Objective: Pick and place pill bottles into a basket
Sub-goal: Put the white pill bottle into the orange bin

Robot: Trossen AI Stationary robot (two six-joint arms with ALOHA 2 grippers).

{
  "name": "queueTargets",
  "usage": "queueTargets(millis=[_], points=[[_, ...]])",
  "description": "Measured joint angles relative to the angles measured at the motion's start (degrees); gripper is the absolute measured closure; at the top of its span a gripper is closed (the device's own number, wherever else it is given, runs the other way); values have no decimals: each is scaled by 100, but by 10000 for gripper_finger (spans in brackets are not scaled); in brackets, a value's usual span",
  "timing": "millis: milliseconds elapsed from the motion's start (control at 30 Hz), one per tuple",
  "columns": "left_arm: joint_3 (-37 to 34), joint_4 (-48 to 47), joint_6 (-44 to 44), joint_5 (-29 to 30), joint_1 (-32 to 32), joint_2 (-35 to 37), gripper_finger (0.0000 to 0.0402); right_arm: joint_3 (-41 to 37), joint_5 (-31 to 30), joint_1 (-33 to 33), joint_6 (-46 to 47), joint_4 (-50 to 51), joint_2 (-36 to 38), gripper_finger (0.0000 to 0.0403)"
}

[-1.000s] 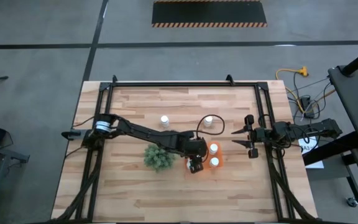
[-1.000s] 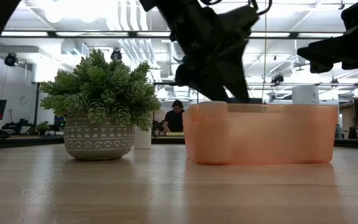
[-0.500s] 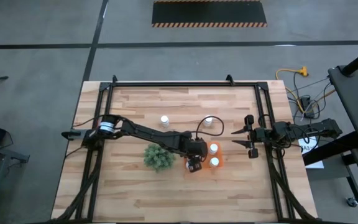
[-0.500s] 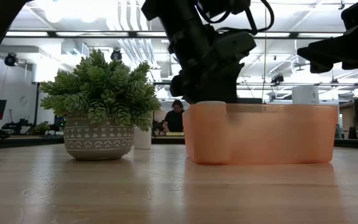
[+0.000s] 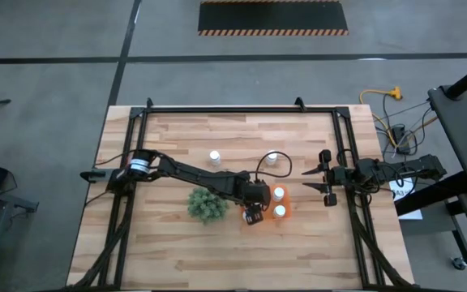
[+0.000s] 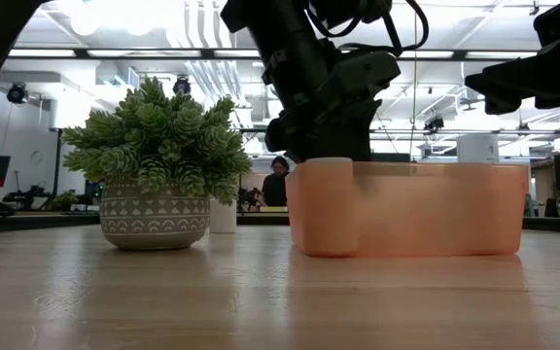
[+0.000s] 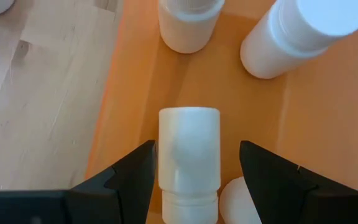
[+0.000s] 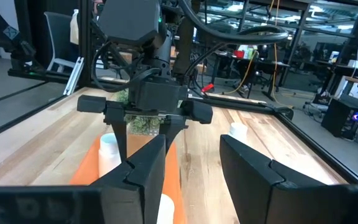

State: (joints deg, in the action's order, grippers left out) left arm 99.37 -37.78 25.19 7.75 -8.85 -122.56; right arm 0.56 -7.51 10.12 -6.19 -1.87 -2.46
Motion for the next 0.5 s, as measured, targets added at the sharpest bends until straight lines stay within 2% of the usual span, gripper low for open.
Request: queueTargets(millis=[500], points=[[-42, 264, 1, -2, 49, -9, 188, 0, 0, 1, 11, 0, 2, 261]])
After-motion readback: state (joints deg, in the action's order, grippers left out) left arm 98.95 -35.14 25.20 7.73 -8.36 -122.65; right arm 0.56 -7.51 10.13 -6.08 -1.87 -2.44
